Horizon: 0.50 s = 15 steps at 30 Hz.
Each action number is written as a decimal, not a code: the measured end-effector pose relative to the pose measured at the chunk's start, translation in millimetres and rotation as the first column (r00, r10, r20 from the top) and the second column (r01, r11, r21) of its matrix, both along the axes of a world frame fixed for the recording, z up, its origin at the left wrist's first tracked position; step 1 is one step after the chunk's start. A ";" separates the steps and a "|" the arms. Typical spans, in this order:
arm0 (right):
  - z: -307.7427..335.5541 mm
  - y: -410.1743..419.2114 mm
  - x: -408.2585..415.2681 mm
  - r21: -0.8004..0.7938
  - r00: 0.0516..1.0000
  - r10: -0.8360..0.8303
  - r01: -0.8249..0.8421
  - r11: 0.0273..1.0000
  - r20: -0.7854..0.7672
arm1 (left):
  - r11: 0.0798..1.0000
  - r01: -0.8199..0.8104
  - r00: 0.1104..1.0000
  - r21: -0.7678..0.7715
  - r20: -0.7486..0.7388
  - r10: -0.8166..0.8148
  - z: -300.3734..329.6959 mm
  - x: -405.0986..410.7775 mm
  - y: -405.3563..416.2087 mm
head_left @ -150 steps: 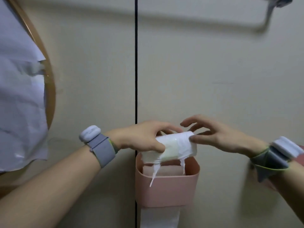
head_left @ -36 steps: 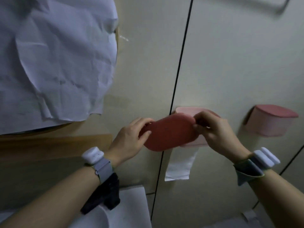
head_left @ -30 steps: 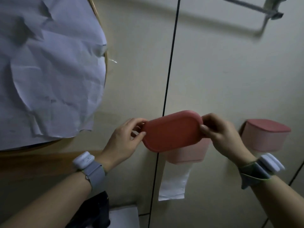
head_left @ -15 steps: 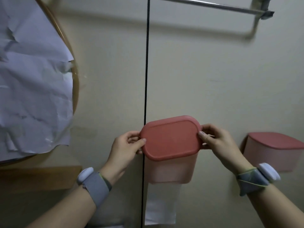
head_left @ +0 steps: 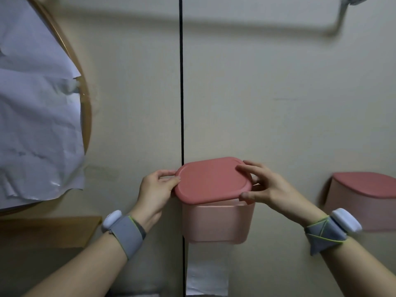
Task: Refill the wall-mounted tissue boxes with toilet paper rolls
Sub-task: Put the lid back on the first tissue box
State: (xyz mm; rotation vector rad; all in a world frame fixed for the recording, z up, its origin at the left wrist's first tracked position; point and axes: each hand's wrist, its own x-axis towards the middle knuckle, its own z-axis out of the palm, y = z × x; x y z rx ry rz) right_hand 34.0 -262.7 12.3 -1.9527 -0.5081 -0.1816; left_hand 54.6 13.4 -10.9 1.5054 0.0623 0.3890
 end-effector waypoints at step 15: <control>-34.5 -24.0 10.4 0.139 1.000 0.002 -0.006 0.990 0.031 | 0.893 0.022 0.998 0.449 0.044 -0.047 -25.1 -26.0 -25.4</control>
